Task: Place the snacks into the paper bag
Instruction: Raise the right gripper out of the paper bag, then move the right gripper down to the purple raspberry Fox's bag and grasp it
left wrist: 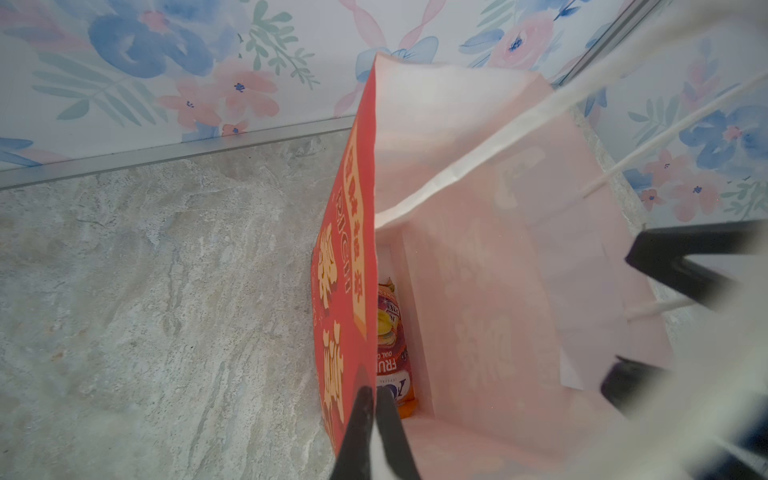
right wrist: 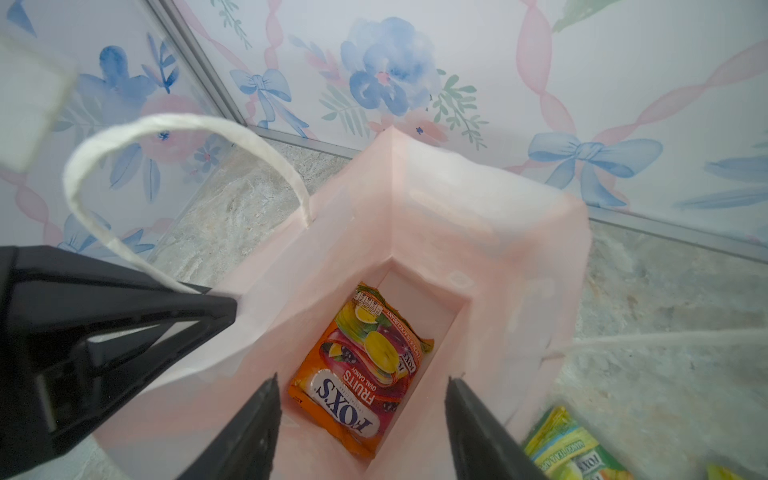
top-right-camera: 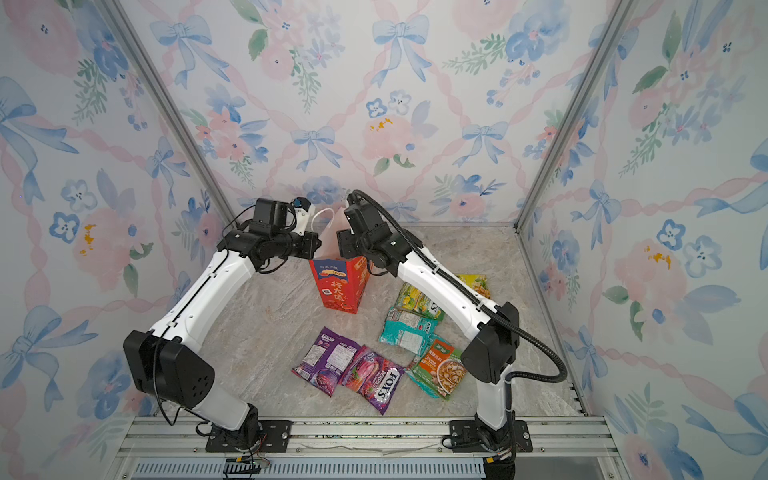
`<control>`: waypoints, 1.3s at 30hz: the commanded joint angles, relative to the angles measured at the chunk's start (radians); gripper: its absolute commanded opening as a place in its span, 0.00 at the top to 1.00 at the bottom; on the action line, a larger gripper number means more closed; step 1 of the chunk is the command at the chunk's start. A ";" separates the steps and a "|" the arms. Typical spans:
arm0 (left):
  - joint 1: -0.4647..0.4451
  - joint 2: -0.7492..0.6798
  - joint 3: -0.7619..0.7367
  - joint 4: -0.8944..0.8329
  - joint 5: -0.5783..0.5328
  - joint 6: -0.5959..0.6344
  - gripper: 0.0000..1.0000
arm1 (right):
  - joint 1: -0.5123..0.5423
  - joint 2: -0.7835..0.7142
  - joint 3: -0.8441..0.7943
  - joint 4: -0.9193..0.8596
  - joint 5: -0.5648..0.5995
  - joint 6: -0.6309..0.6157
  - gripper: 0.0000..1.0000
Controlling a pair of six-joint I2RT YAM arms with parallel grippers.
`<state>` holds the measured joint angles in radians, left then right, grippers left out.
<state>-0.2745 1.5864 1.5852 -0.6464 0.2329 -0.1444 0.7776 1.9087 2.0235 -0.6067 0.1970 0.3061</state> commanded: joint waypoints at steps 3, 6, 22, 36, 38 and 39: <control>-0.002 -0.019 -0.011 -0.001 0.007 -0.014 1.00 | -0.014 -0.080 0.029 0.051 -0.085 -0.006 0.23; -0.002 -0.016 -0.014 -0.002 0.002 -0.012 1.00 | -0.014 -0.114 0.000 0.090 -0.124 -0.008 0.16; -0.001 -0.006 -0.018 -0.002 -0.013 -0.007 1.00 | -0.016 -0.399 -0.339 0.108 -0.095 -0.066 0.04; 0.000 -0.011 -0.024 0.000 -0.047 0.000 1.00 | -0.017 -0.621 -0.853 -0.032 0.050 0.176 0.03; 0.001 -0.011 -0.025 0.001 -0.049 0.002 1.00 | -0.015 -0.608 -0.890 -0.033 0.048 0.216 0.03; 0.001 -0.011 -0.024 0.001 -0.049 0.001 1.00 | -0.012 -0.600 -0.908 -0.021 0.029 0.230 0.03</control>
<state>-0.2745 1.5864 1.5780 -0.6476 0.1925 -0.1436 0.7719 1.3029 1.1545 -0.5983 0.2119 0.4519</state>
